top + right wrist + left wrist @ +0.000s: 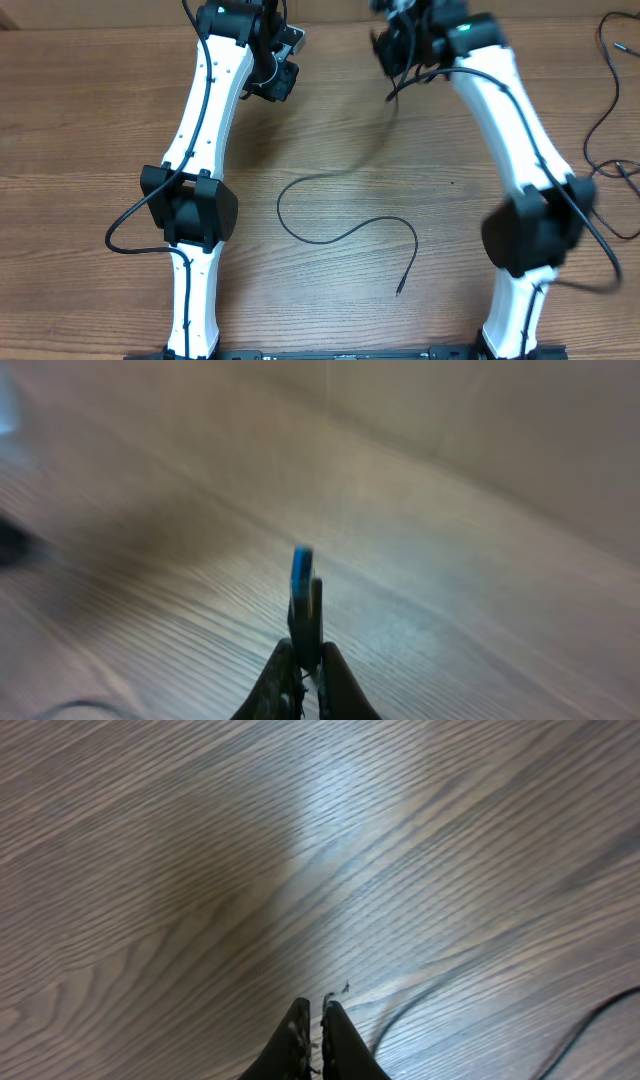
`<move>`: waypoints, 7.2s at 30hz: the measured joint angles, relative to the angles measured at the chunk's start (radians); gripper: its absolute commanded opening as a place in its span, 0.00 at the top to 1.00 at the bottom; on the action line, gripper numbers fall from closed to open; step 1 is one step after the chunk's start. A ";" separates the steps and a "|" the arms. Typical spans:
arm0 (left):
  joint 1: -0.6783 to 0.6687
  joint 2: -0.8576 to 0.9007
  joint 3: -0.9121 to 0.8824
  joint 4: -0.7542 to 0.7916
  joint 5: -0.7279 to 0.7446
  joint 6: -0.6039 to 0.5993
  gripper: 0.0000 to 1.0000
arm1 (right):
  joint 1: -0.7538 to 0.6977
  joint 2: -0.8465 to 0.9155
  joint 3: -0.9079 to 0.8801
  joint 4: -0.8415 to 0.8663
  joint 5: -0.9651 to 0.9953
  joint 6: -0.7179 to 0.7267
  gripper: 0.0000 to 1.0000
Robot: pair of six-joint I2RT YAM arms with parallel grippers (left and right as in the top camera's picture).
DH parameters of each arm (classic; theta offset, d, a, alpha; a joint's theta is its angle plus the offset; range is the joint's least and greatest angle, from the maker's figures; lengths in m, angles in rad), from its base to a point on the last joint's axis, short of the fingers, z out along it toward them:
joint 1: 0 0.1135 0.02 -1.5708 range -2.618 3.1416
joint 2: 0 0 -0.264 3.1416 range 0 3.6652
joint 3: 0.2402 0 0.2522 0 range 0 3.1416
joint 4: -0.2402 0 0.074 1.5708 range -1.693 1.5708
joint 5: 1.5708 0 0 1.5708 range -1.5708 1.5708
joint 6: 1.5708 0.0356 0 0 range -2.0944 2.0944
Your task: Untangle cables
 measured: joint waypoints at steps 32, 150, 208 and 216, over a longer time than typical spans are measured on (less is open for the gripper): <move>-0.210 0.000 -0.113 0.192 0.517 0.426 0.20 | 0.000 -0.209 0.069 -0.174 0.150 0.092 0.96; 0.103 -0.272 0.251 0.008 -0.104 -0.203 0.00 | -0.011 -0.208 -0.180 -0.010 0.202 -0.184 0.96; -0.100 -0.272 0.251 -0.208 -0.019 -0.050 0.00 | -1.192 -0.272 -0.662 0.435 0.260 0.098 0.86; -0.101 -0.272 0.251 -0.206 -0.019 -0.050 0.00 | -1.193 -0.272 -0.769 0.485 0.055 0.146 0.00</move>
